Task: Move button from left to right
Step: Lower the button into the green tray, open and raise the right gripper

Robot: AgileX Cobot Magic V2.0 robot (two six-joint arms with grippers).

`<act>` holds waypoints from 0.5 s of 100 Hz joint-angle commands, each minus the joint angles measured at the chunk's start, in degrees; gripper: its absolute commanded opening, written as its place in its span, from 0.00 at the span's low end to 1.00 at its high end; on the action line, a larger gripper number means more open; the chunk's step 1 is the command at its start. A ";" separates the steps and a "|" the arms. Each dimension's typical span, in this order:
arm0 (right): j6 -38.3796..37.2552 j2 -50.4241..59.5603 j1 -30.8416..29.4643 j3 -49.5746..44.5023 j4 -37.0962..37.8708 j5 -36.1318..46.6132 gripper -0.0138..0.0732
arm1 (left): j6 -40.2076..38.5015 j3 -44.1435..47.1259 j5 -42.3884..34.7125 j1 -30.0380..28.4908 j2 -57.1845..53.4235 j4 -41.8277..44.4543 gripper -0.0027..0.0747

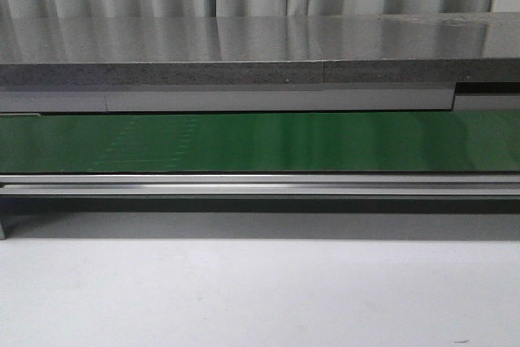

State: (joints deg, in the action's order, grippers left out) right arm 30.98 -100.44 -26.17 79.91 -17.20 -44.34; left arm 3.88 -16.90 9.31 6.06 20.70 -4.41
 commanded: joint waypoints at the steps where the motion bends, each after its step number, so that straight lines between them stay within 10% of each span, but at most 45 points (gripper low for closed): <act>1: 0.31 5.54 2.47 1.79 -2.33 3.08 0.70 | -0.35 -1.60 -5.02 0.45 0.23 -0.39 0.04; 50: 0.31 26.48 18.99 -18.64 -7.15 23.67 0.70 | -0.35 -1.60 -5.02 0.45 0.23 -0.39 0.04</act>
State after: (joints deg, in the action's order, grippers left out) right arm 30.98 -80.54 -9.39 64.78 -22.56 -29.39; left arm 3.88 -16.90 9.31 6.06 20.70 -4.41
